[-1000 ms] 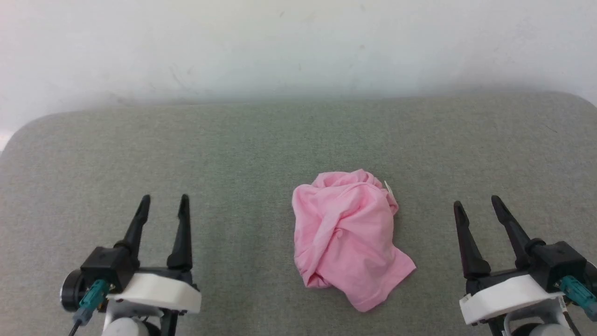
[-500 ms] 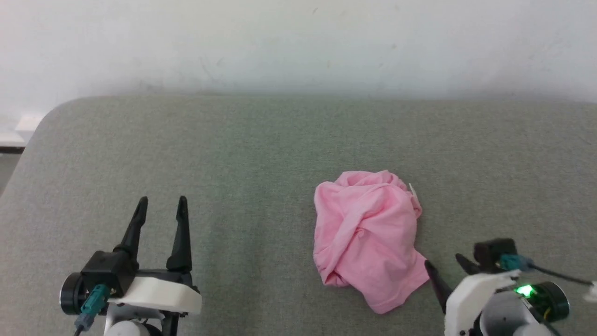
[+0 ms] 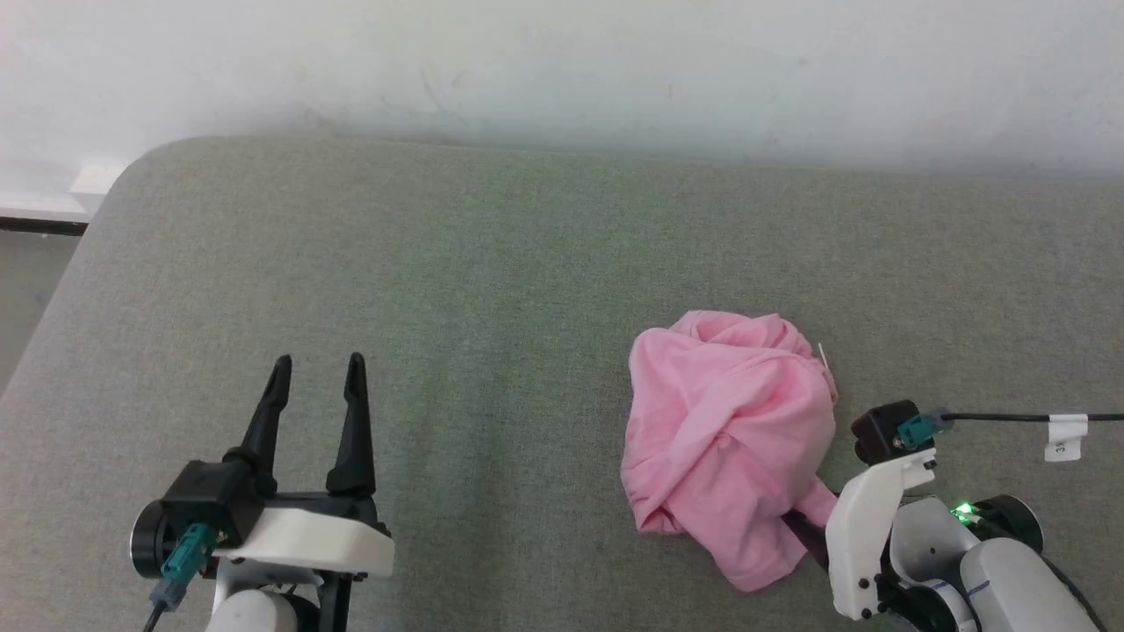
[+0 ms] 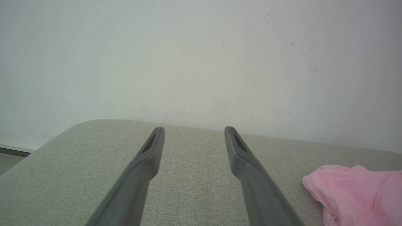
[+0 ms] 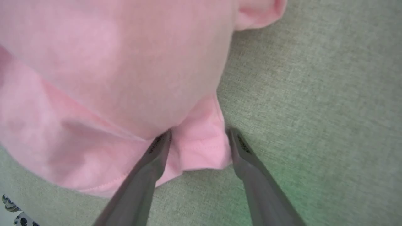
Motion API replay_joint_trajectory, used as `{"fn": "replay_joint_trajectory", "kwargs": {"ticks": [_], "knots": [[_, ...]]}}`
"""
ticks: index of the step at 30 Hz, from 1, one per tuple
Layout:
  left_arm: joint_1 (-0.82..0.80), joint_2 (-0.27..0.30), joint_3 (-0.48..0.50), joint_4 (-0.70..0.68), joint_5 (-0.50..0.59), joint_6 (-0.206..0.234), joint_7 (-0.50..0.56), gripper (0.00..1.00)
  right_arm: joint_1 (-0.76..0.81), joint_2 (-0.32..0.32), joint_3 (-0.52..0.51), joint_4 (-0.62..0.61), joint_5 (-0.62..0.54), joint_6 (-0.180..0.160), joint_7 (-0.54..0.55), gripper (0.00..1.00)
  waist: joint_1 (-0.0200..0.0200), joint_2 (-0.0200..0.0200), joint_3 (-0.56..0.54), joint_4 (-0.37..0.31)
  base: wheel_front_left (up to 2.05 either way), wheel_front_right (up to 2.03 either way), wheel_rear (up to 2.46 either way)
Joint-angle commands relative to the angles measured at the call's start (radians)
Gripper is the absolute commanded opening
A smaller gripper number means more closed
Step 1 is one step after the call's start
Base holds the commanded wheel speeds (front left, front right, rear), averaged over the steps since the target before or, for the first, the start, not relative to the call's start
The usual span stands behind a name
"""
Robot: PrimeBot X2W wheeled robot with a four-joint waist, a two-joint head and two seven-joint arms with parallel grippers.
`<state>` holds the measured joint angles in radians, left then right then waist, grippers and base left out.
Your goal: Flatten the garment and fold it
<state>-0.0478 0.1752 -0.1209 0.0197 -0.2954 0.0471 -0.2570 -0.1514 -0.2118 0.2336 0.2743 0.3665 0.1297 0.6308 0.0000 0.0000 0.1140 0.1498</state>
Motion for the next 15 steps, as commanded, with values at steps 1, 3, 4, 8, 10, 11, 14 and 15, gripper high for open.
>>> {"fn": "replay_joint_trajectory", "kwargs": {"ticks": [1, 3, 4, 8, 10, 11, 14, 15], "knots": [[-0.009, -0.009, 0.014, 0.008, 0.013, -0.012, -0.005, 1.00, 0.021, 0.010, 0.041, 0.035, 0.039, 0.001, 0.040, 0.17, 0.0000, 0.0000, -0.005, -0.002, 0.00, 0.00, 0.00], [-0.004, -0.016, 0.023, 0.015, 0.017, -0.020, -0.005, 1.00, 0.013, -0.003, 0.058, 0.013, 0.060, 0.001, 0.042, 0.00, 0.0000, 0.0000, -0.014, -0.005, 0.00, 0.00, 0.00], [-0.001, -0.019, 0.027, 0.019, 0.020, -0.023, -0.005, 1.00, 0.004, -0.012, 0.062, -0.008, 0.061, 0.001, 0.023, 0.00, 0.0000, 0.0000, -0.019, -0.009, 0.00, 0.00, 0.00], [0.008, -0.029, 0.043, 0.019, 0.031, -0.032, -0.005, 1.00, -0.046, -0.053, 0.031, -0.109, 0.003, 0.001, -0.126, 0.00, 0.0000, 0.0000, -0.027, -0.029, 0.00, 0.00, 0.00], [0.010, -0.031, 0.051, 0.022, 0.035, -0.037, -0.005, 1.00, -0.065, -0.064, -0.013, -0.152, -0.034, 0.001, -0.196, 0.00, 0.0000, 0.0000, -0.033, -0.041, 0.00, 0.00, 0.00], [0.010, -0.033, 0.053, 0.023, 0.037, -0.040, -0.005, 1.00, -0.070, -0.068, -0.041, -0.174, -0.052, 0.001, -0.222, 0.00, 0.0000, 0.0000, -0.034, -0.046, 0.00, 0.00, 0.00], [0.012, -0.040, 0.059, 0.021, 0.046, -0.044, -0.005, 1.00, -0.065, -0.069, -0.149, -0.236, -0.106, 0.001, -0.260, 0.00, 0.0000, 0.0000, -0.036, -0.063, 0.00, 0.00, 0.00], [0.013, -0.042, 0.061, 0.021, 0.049, -0.044, -0.005, 1.00, -0.056, -0.065, -0.187, -0.253, -0.118, 0.001, -0.262, 0.00, 0.0000, 0.0000, -0.036, -0.068, 0.00, 0.00, 0.00]]}}
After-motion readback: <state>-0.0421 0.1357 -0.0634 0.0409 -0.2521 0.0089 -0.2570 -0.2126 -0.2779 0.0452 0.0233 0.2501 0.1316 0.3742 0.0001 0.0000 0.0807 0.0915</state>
